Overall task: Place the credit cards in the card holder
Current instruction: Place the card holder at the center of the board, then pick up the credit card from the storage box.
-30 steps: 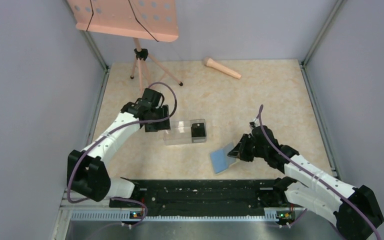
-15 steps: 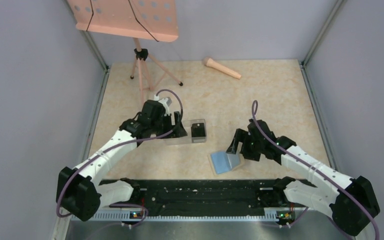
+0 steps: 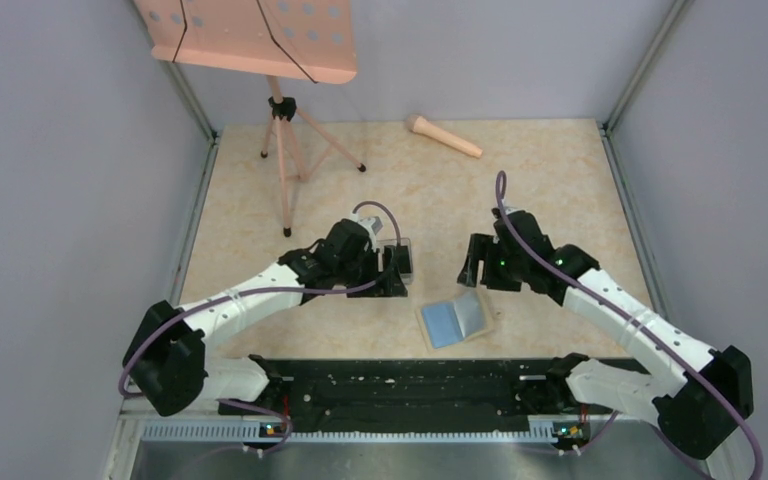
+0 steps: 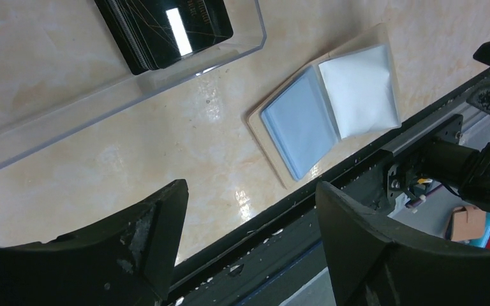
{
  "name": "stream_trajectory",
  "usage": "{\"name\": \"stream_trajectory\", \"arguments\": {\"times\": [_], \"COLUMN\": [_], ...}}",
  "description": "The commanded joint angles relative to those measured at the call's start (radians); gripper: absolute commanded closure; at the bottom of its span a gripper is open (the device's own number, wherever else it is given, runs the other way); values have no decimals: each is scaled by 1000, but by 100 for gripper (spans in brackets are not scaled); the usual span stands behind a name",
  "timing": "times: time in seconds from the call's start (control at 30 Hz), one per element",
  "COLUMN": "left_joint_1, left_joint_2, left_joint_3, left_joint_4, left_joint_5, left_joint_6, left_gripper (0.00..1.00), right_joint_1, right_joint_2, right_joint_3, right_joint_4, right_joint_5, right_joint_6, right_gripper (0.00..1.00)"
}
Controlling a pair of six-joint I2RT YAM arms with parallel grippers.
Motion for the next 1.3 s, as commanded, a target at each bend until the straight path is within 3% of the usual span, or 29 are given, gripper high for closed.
{"name": "stream_trajectory", "arguments": {"times": [0.0, 0.2, 0.4, 0.87, 1.07, 1.27], "left_joint_1": [-5, -19, -28, -9, 56, 189], "left_joint_2": [7, 28, 4, 13, 27, 47], "left_joint_3": [-47, -70, -61, 148, 183, 180], "left_joint_4": [151, 209, 192, 18, 11, 29], "left_joint_5": [21, 41, 21, -52, 15, 118], "left_joint_6": [-104, -150, -141, -10, 4, 18], "left_gripper": [22, 24, 24, 20, 20, 21], "right_joint_1": [-10, -10, -28, -115, -114, -115], "right_joint_2": [34, 115, 137, 176, 216, 290], "right_joint_3": [16, -91, -153, -275, -196, -34], "right_joint_4": [66, 177, 106, 167, 173, 194], "right_joint_5": [-168, -280, -114, -234, -314, -338], "right_joint_6": [-65, 51, 110, 105, 6, -50], "right_gripper": [37, 72, 88, 93, 79, 68]}}
